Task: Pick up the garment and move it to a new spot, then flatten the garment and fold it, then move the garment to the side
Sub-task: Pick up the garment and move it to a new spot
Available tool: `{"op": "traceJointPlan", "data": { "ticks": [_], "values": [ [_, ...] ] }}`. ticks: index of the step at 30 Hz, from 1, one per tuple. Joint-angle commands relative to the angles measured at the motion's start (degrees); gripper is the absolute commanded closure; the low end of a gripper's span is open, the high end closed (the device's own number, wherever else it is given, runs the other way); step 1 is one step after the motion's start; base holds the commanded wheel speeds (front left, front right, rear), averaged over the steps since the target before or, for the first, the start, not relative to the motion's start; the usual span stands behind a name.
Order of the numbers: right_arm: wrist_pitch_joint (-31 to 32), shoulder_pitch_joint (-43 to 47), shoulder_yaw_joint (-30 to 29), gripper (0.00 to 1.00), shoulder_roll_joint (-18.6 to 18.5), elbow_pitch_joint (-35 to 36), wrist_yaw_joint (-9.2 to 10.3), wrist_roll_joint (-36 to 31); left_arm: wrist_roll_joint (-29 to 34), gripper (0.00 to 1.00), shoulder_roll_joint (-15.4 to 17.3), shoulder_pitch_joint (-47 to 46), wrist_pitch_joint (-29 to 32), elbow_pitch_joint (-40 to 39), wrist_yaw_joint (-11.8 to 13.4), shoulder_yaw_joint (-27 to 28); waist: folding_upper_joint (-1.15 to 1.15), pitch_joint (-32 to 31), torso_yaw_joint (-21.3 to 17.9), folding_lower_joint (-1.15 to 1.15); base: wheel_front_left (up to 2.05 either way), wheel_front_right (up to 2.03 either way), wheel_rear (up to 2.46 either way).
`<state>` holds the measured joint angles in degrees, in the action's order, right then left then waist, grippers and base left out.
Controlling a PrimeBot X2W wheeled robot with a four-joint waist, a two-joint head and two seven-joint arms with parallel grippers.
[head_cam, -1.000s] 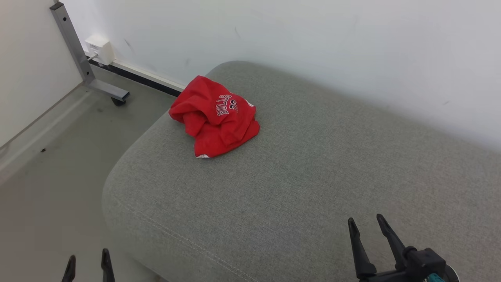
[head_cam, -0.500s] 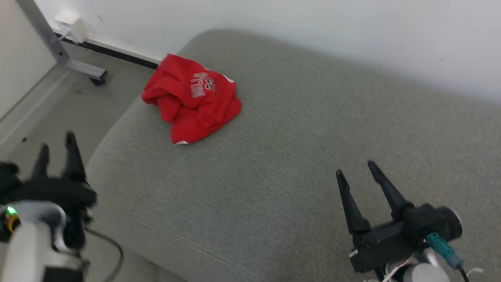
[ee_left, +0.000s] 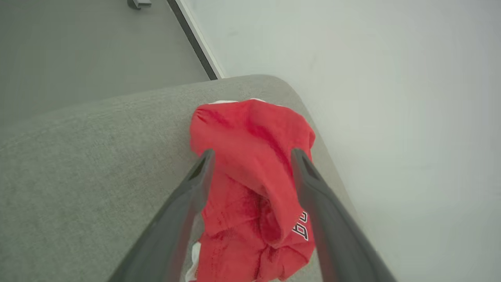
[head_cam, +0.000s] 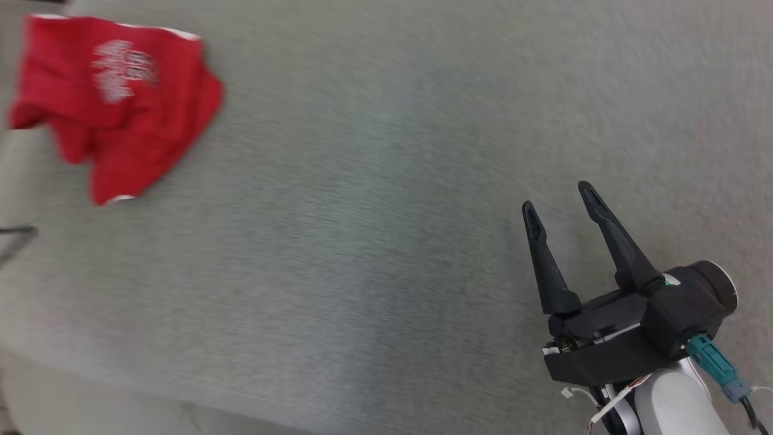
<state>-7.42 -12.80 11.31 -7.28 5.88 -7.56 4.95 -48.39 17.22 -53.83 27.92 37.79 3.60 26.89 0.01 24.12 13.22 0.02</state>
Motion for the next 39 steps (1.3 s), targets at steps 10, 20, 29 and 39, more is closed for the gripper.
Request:
{"op": "traceJointPlan", "data": {
  "ticks": [10,20,29,39],
  "values": [
    [-2.9,-1.5,0.4,0.0,1.7,-1.2,0.13,0.2,-1.1,0.0,3.5,0.6,10.2,-5.6,10.2,1.4,-0.01,15.0,-15.6,-0.02,0.0,0.0,0.0],
    [-3.9,-1.7,1.0,0.0,1.8,-3.5,0.13,0.6,2.0,1.0,2.7,7.7,15.6,-7.4,12.5,-2.9,-0.01,11.9,-16.3,-0.02,0.0,0.0,0.0],
    [-5.4,-0.6,2.1,0.0,2.7,-7.3,0.13,2.2,2.3,1.0,5.0,8.5,12.1,-15.4,7.6,-2.9,-0.01,2.1,-15.2,-0.02,0.0,0.0,0.0],
    [-6.8,4.5,1.7,0.0,4.1,-12.4,0.13,4.2,2.4,1.0,0.3,10.1,12.9,-28.2,2.7,-9.7,-0.01,-13.5,-15.8,-0.02,0.0,0.0,0.0]
  ]
}}
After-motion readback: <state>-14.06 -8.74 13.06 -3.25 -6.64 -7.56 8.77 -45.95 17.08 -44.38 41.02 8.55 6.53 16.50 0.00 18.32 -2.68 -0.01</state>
